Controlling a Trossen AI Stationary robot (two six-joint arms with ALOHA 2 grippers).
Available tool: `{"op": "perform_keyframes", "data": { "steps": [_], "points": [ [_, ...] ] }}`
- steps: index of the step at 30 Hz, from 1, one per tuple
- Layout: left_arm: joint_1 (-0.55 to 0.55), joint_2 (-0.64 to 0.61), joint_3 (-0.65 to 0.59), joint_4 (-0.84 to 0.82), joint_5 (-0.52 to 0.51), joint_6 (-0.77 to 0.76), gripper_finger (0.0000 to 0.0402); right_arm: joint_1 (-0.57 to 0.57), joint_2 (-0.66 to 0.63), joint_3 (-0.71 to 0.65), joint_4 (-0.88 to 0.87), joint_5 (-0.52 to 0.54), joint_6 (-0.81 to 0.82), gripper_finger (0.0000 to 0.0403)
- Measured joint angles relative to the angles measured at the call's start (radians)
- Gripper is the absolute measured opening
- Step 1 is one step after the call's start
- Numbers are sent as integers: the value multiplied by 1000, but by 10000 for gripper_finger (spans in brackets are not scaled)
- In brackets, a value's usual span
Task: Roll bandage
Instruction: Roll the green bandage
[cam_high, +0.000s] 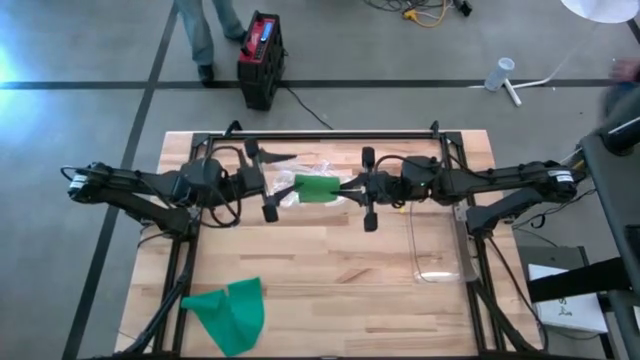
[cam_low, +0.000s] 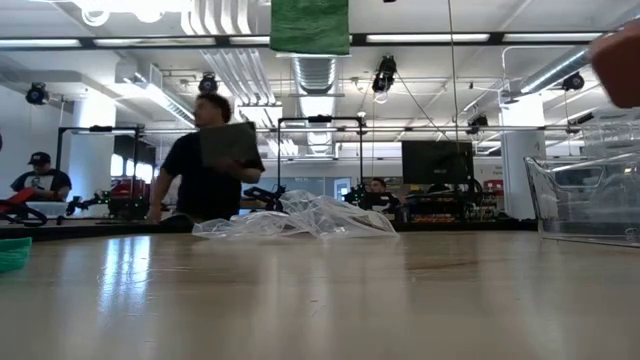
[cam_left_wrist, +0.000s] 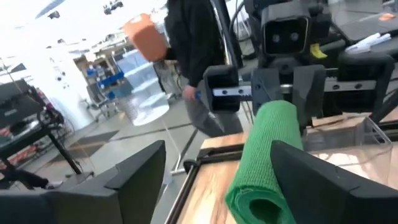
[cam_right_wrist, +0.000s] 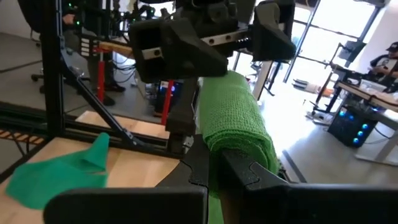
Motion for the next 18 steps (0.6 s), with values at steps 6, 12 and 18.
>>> {"op": "perform_keyframes", "data": {
  "steps": [6,12,18],
  "points": [
    [1,-1,0,-51,-6,-30,290,-11,0,0,-3,2,1,3],
    [-3,-2,0,-22,47,-34,300,-25,0,2,-6,25,3,3],
    [-3,9,-2,-21,50,-28,303,-26,1,2,-10,24,7,3]
  ]
}}
